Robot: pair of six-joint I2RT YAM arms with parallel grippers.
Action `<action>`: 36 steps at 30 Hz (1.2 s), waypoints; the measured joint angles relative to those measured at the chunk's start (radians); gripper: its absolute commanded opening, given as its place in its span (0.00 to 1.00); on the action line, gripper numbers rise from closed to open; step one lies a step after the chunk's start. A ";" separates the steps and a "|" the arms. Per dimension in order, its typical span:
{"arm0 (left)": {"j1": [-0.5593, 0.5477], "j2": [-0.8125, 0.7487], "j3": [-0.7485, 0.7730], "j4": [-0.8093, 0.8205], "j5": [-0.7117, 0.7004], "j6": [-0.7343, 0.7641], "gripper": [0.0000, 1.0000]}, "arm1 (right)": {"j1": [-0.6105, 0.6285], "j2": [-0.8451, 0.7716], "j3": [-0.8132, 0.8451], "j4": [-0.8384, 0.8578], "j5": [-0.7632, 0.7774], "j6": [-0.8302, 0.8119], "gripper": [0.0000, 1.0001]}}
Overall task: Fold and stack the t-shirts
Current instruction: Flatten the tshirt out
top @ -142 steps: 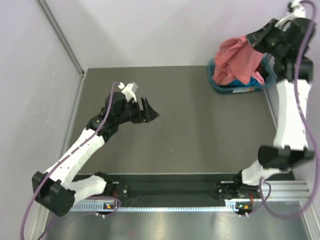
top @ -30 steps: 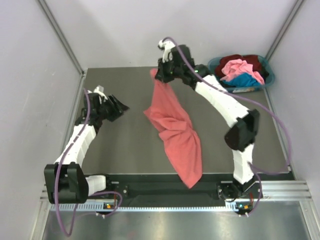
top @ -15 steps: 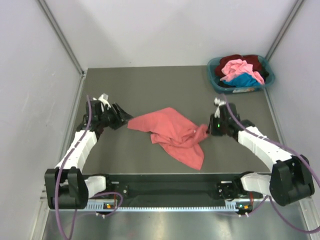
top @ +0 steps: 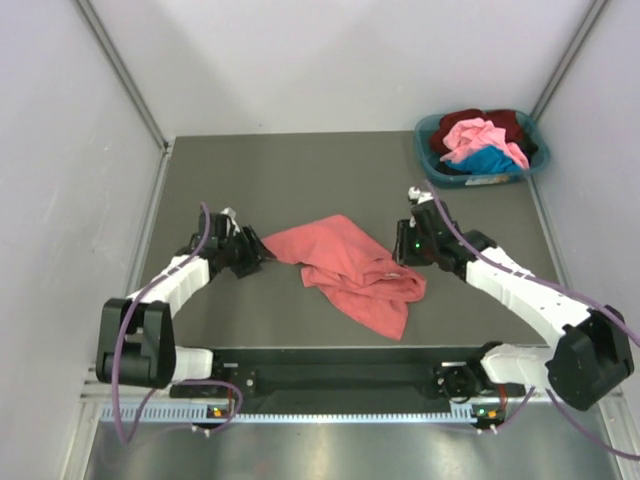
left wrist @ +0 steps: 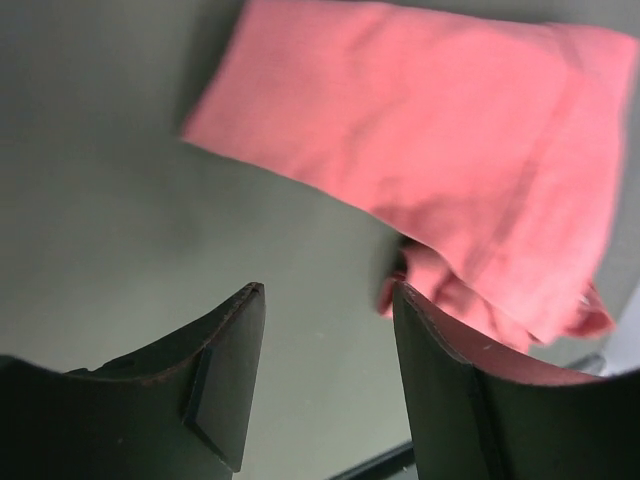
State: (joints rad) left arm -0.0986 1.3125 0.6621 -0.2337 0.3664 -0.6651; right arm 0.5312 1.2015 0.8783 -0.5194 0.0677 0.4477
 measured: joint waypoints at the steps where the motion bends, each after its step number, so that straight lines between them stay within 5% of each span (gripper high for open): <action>1: 0.000 0.024 -0.002 0.006 -0.015 -0.006 0.59 | 0.025 0.021 0.000 0.006 0.002 0.014 0.39; 13: 0.000 0.196 0.015 0.157 -0.065 -0.082 0.57 | 0.338 0.203 0.035 0.111 0.066 0.084 0.43; 31: 0.000 0.243 0.073 0.183 -0.220 -0.065 0.57 | 0.357 0.266 0.039 0.191 0.175 0.018 0.44; 36: 0.000 0.270 0.085 0.218 -0.222 -0.064 0.45 | 0.357 0.274 0.039 0.212 0.175 0.008 0.44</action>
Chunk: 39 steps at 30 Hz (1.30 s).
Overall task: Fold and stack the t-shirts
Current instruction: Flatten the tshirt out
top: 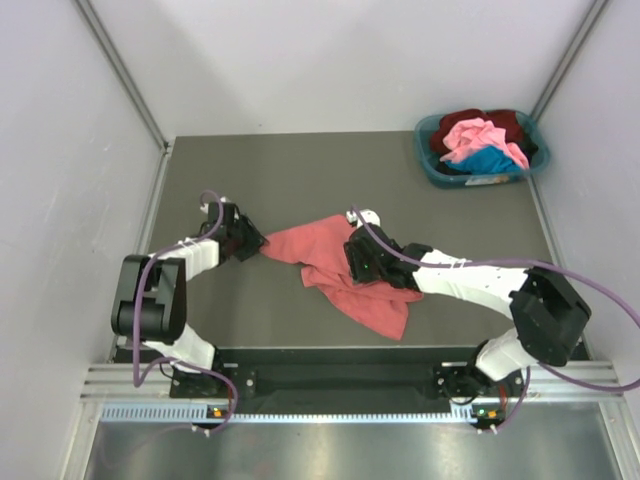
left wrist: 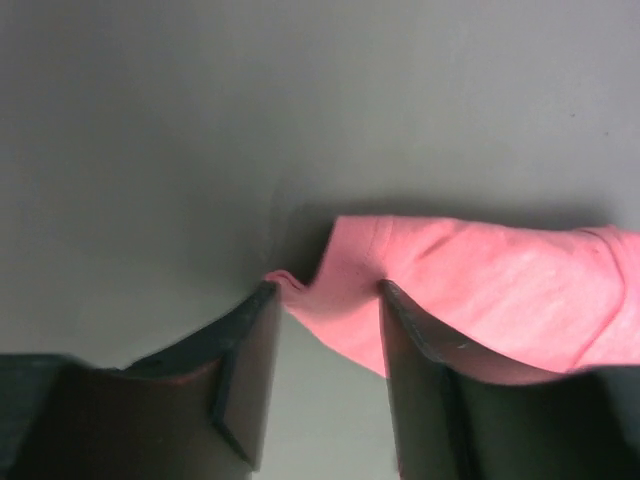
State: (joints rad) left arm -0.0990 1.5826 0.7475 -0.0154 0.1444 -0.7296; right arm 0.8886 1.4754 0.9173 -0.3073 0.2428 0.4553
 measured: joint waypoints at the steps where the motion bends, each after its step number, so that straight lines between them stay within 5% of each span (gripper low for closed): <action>1: 0.000 0.007 0.000 0.006 0.002 -0.002 0.42 | 0.000 0.007 0.000 0.003 0.000 0.000 0.44; 6: -0.002 0.031 0.002 0.010 0.015 0.001 0.00 | 0.000 0.034 0.000 -0.001 0.009 0.014 0.44; 9: -0.002 0.032 0.004 0.007 0.027 0.002 0.00 | 0.000 0.042 0.000 -0.001 0.018 0.027 0.31; 11: -0.002 0.032 0.012 -0.011 0.035 -0.001 0.00 | 0.000 0.046 0.000 0.000 0.024 0.027 0.05; 12: -0.002 0.032 0.024 -0.034 0.039 -0.002 0.00 | -0.001 0.051 0.005 -0.002 0.026 0.027 0.00; 16: 0.007 0.033 0.197 -0.207 0.026 -0.001 0.00 | -0.016 0.114 0.134 -0.056 0.024 -0.006 0.00; 24: 0.103 -0.014 0.861 -0.461 -0.049 0.025 0.00 | -0.036 0.293 0.907 -0.156 -0.026 -0.127 0.00; 29: 0.143 -0.106 1.223 -0.560 -0.086 0.040 0.00 | -0.036 0.277 1.214 -0.179 -0.042 -0.160 0.00; 33: 0.137 -0.260 1.226 -0.552 -0.005 0.030 0.00 | -0.042 0.136 1.091 -0.166 -0.033 -0.163 0.00; 37: 0.114 -0.460 0.904 -0.413 0.145 -0.050 0.00 | -0.078 -0.093 0.659 -0.118 -0.022 -0.137 0.00; 39: 0.019 -0.545 0.658 -0.318 0.171 -0.098 0.00 | -0.116 -0.151 0.474 -0.092 -0.022 -0.124 0.00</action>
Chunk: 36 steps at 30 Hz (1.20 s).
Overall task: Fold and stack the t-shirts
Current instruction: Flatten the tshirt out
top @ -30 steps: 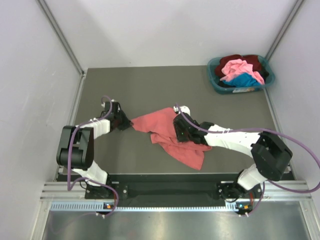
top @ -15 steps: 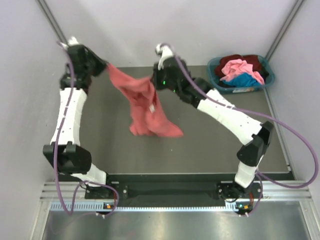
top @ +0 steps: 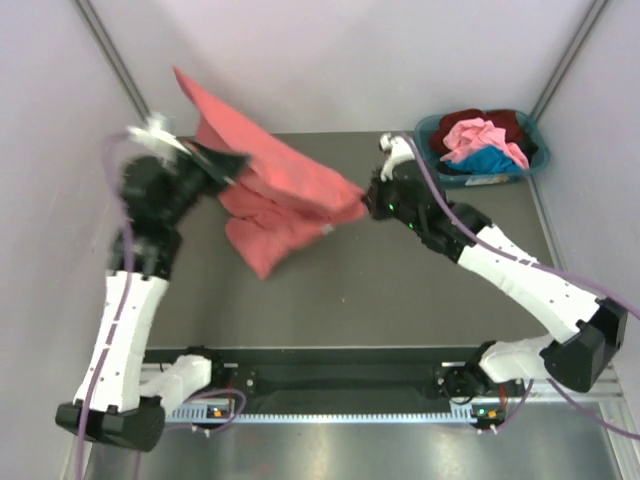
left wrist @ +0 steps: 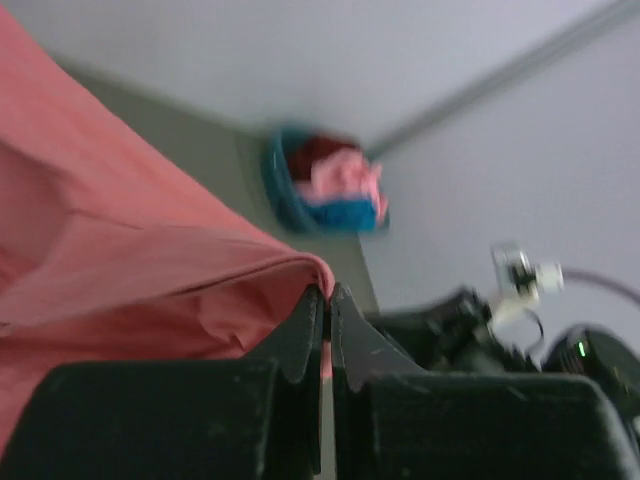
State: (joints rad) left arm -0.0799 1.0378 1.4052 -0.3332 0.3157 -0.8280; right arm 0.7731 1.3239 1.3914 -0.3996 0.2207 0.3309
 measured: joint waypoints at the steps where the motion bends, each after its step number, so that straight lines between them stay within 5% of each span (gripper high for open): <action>1: -0.061 -0.015 -0.090 0.010 0.008 -0.017 0.00 | -0.029 -0.016 -0.086 0.001 -0.002 0.005 0.00; 7: -0.428 0.027 -0.629 0.113 -0.033 -0.134 0.00 | -0.253 0.019 -0.381 0.008 -0.034 0.002 0.02; 9: -0.496 0.053 -0.734 0.117 -0.055 -0.169 0.00 | -0.299 0.051 -0.386 0.003 -0.032 -0.006 0.11; 10: -0.510 0.065 -0.753 0.125 -0.063 -0.176 0.00 | -0.312 0.063 -0.383 -0.002 -0.032 -0.010 0.23; 13: -0.524 0.113 -0.745 0.190 -0.074 -0.191 0.00 | -0.314 0.069 -0.384 -0.027 -0.071 -0.040 0.42; 19: -0.524 0.303 -0.581 0.302 -0.045 -0.158 0.00 | -0.140 -0.069 -0.433 0.012 -0.123 -0.138 0.59; 29: -0.518 0.558 -0.418 0.357 0.114 -0.093 0.00 | -0.007 -0.094 -0.602 0.260 -0.241 -0.229 0.62; 36: -0.509 0.608 -0.399 0.359 0.170 -0.095 0.00 | 0.084 -0.033 -0.607 0.369 -0.167 -0.272 0.62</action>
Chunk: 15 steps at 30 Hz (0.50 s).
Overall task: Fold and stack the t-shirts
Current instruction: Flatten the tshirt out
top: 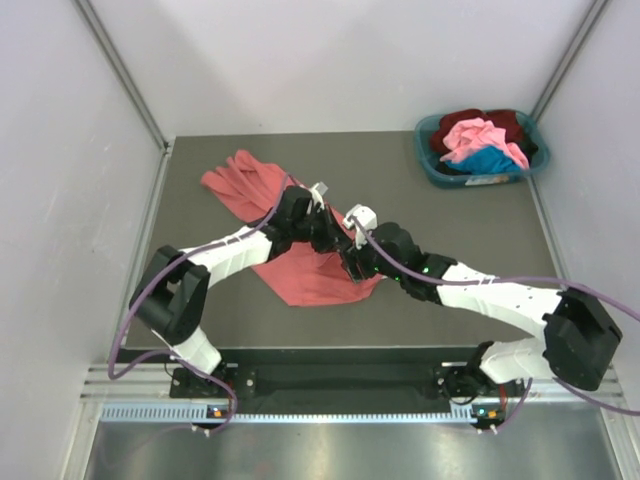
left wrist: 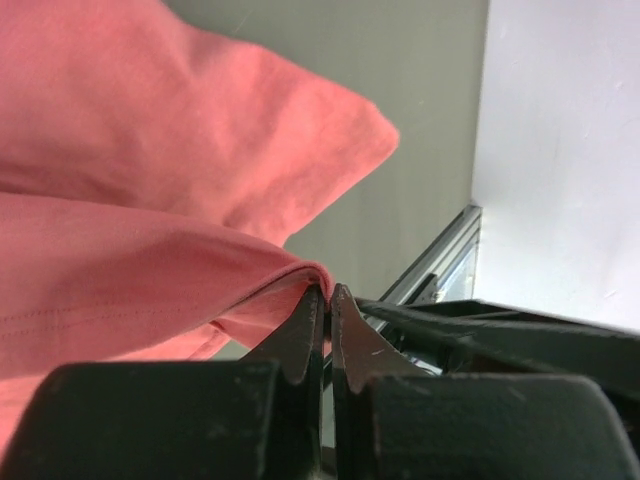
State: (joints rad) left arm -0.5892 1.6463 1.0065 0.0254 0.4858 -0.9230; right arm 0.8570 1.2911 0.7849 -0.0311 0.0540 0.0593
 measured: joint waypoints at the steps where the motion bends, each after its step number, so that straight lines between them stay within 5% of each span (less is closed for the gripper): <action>1: 0.002 0.002 0.008 -0.002 0.005 -0.002 0.00 | 0.017 0.008 0.000 0.013 0.037 -0.005 0.60; 3: 0.005 0.002 0.021 -0.002 0.012 -0.008 0.02 | 0.044 0.032 0.000 0.034 0.108 -0.010 0.58; 12: 0.087 0.002 0.095 -0.125 -0.004 0.012 0.50 | 0.048 0.085 -0.064 0.090 0.332 0.044 0.45; 15: 0.156 0.002 0.132 -0.194 -0.032 0.037 0.51 | 0.037 0.085 -0.076 0.091 0.354 0.064 0.43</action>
State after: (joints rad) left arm -0.4335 1.6478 1.1385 -0.1688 0.4541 -0.8864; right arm 0.8940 1.3762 0.7086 0.0597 0.4084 0.1230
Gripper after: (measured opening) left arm 0.503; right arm 0.443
